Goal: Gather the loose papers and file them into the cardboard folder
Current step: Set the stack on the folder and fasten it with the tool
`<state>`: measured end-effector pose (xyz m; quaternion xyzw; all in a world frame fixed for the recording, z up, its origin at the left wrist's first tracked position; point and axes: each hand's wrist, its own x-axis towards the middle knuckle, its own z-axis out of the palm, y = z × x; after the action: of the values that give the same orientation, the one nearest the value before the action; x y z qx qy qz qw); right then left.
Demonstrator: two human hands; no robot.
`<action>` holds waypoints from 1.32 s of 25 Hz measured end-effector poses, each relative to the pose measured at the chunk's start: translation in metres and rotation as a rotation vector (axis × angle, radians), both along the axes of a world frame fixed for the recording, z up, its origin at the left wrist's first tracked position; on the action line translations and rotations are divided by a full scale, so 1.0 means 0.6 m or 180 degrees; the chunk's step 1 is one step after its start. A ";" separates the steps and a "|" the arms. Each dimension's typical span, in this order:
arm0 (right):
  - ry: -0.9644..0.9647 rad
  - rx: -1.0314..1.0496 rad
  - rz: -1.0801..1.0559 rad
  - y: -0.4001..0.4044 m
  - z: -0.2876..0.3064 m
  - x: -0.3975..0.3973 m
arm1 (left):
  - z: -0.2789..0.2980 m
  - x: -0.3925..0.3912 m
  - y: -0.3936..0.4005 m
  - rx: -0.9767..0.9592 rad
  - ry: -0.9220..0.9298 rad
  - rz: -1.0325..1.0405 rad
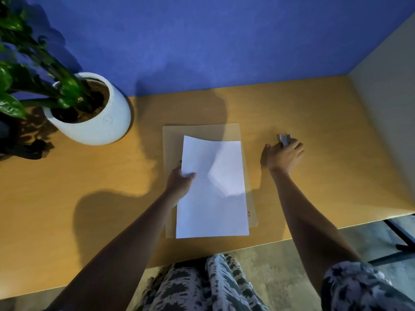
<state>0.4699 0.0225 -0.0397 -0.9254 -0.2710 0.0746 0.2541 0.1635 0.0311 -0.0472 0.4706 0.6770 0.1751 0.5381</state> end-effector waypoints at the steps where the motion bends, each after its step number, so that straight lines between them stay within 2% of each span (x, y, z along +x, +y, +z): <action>1: -0.0114 -0.0156 0.0023 0.008 -0.001 0.016 | 0.000 -0.001 0.001 -0.0023 -0.0024 -0.0003; 5: 0.0011 -0.0461 0.0149 0.027 -0.016 0.050 | -0.001 -0.005 0.000 -0.0118 -0.0061 -0.0032; 11: 0.0213 -0.0411 0.0118 0.040 -0.027 0.049 | 0.001 -0.008 -0.002 -0.0093 -0.0138 -0.0062; 14: 0.0587 -0.0320 0.0096 0.039 -0.016 0.051 | -0.001 -0.011 -0.008 -0.0027 -0.0209 -0.0151; 19: 0.1720 -0.0142 0.0388 0.043 0.017 0.002 | 0.005 -0.017 -0.012 -0.0046 -0.0343 -0.0121; 23: 0.3589 0.0351 0.1086 0.045 0.054 -0.078 | 0.002 -0.018 -0.025 0.0208 -0.0359 -0.0129; 25: 0.4050 0.0357 0.1247 0.049 0.077 -0.113 | 0.001 -0.018 -0.033 0.0354 -0.0325 -0.0161; 26: 0.3980 0.0196 0.1467 0.053 0.084 -0.126 | 0.000 -0.018 -0.037 0.0369 -0.0344 -0.0157; 28: 0.3425 -0.0213 0.2156 0.061 0.093 -0.146 | -0.001 -0.020 -0.043 0.0341 -0.0375 -0.0147; 33: 0.1243 -0.0401 0.3852 0.081 0.128 -0.172 | -0.004 -0.022 -0.046 0.0222 -0.0381 -0.0202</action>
<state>0.3669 0.0711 0.0370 -0.5912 -0.6895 0.3879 0.1568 0.1506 0.0035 -0.0494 0.4989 0.6219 0.2093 0.5662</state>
